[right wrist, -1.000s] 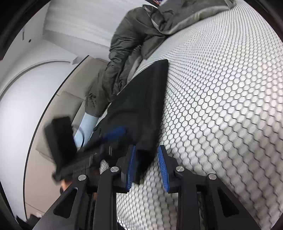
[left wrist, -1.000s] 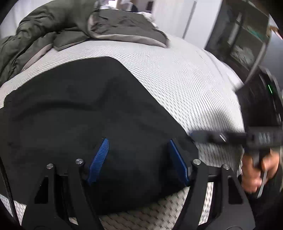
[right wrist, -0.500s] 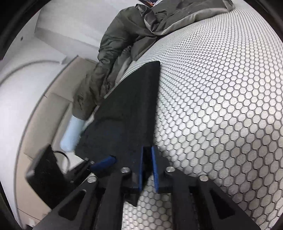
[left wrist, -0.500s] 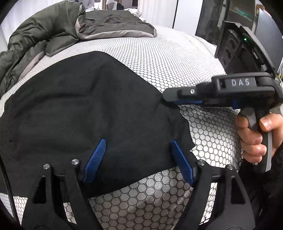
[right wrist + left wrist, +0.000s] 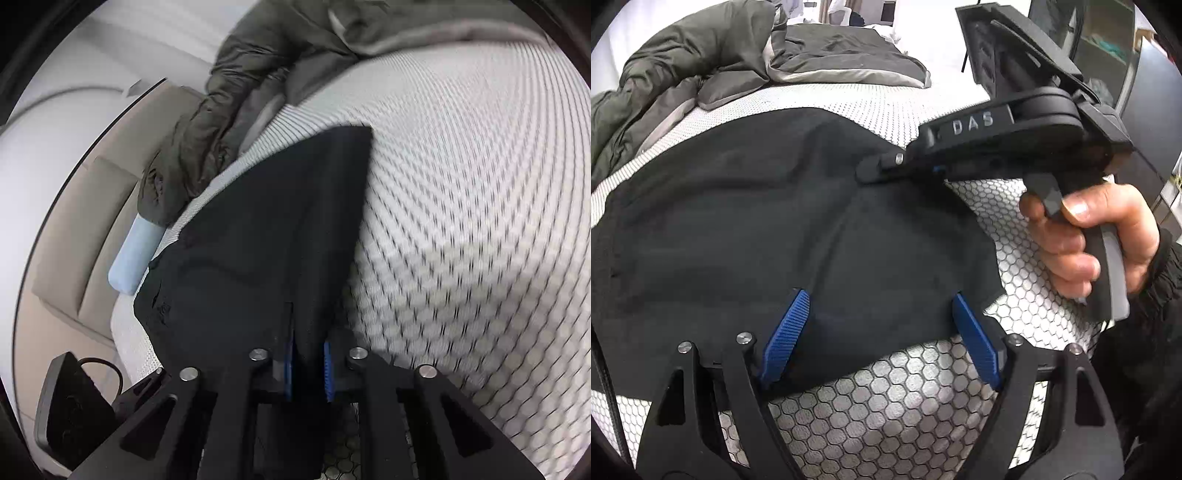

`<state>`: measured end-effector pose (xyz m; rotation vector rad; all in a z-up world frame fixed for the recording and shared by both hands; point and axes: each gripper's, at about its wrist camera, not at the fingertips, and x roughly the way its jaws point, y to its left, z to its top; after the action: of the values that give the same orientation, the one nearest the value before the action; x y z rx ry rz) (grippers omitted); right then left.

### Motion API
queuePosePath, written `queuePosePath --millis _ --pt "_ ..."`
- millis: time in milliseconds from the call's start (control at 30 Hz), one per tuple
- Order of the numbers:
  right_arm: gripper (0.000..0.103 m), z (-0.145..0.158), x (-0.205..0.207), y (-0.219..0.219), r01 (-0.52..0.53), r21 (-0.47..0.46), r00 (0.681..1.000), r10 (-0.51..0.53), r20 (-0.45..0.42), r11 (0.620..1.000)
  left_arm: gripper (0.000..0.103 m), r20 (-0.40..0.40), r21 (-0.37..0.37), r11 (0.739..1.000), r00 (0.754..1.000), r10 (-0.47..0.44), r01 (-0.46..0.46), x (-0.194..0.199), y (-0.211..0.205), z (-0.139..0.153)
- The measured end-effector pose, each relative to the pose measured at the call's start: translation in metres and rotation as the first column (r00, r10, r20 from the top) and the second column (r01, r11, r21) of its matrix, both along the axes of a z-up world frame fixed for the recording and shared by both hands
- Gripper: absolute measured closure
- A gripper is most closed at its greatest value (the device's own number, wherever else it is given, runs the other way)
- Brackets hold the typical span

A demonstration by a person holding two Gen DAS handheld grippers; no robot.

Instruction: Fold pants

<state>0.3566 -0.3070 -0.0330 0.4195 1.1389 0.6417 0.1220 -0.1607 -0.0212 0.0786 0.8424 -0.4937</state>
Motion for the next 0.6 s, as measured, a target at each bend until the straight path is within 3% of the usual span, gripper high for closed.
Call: queuePosePath --millis 133,200,300,367,433,500,600 --pt "0.091 0.002 0.020 -0.008 0.034 -0.054 0.999 -0.033 0.023 0.998 0.025 -0.002 0.019 1.000 1.000 -0.014 0.014 -0.002 -0.004 -0.001" --pt "0.083 -0.004 0.028 -0.014 0.054 -0.076 0.999 -0.053 0.007 0.996 0.025 -0.008 0.024 1.000 1.000 -0.019 0.019 -0.003 0.000 0.000" --pt "0.079 0.008 0.023 -0.019 0.084 -0.099 0.996 -0.081 0.035 0.991 0.025 -0.017 -0.026 1.000 1.000 0.011 -0.012 -0.003 0.019 0.009" --pt "0.069 0.027 0.008 -0.024 0.096 -0.124 0.990 -0.082 0.114 0.988 0.025 -0.008 -0.067 0.995 0.997 0.071 -0.072 0.001 0.044 0.018" --pt "0.052 0.043 -0.009 -0.024 0.081 -0.094 0.983 -0.064 0.172 0.992 0.025 -0.001 -0.100 0.984 0.988 0.151 -0.151 0.005 0.071 0.024" --pt "0.051 0.053 -0.026 -0.017 0.044 -0.088 0.976 -0.025 0.215 0.995 0.025 -0.001 -0.134 0.964 0.973 0.232 -0.230 0.007 0.100 0.028" --pt "0.044 0.049 -0.037 0.007 -0.024 -0.106 0.979 0.045 0.200 0.994 0.025 0.001 -0.171 0.929 0.943 0.334 -0.329 0.001 0.144 0.032"
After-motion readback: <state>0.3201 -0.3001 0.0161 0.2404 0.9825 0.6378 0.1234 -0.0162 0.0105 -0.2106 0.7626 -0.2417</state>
